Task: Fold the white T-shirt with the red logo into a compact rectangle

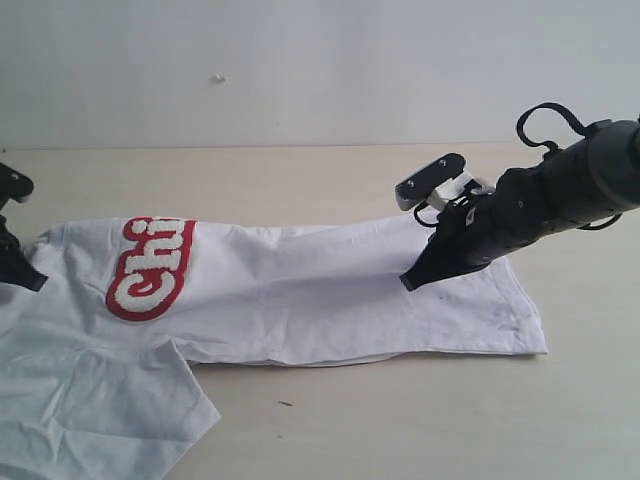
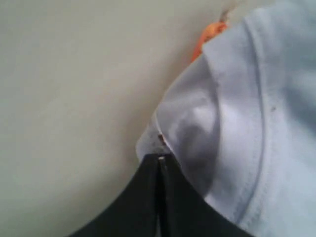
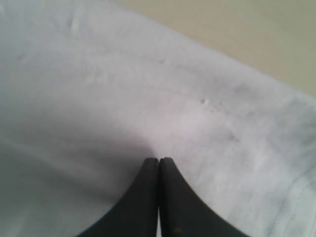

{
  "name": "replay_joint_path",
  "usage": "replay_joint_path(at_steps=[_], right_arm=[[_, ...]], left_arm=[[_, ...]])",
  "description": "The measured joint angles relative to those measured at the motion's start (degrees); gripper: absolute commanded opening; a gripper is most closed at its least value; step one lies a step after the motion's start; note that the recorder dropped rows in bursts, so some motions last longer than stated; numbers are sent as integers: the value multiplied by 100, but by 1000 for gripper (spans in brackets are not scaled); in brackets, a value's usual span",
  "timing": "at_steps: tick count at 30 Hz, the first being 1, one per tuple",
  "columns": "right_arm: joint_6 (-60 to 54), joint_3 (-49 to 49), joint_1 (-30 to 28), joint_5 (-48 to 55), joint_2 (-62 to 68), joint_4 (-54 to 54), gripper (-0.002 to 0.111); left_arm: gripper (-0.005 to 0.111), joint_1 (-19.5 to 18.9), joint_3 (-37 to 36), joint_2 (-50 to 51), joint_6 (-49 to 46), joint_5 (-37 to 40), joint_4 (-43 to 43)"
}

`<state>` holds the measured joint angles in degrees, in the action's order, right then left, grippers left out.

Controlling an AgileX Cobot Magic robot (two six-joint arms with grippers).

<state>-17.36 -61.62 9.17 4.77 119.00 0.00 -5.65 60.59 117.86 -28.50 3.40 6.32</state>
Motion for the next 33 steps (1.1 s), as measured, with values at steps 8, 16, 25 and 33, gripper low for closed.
replay_joint_path(at_steps=[8,16,25,33], right_arm=[[54,33,-13,22,-123,0,0],[87,33,-293,-242,-313,0,0],[209,33,-615,-557,19,0,0],[209,-7,-624,-828,68,0,0]], left_arm=[[0,-3,4,325,92,-1027,-34],[0,-3,4,99,103,-1063,-34],[0,44,4,-840,216,-276,-34],[0,439,4,-1156,31,2508,-34]])
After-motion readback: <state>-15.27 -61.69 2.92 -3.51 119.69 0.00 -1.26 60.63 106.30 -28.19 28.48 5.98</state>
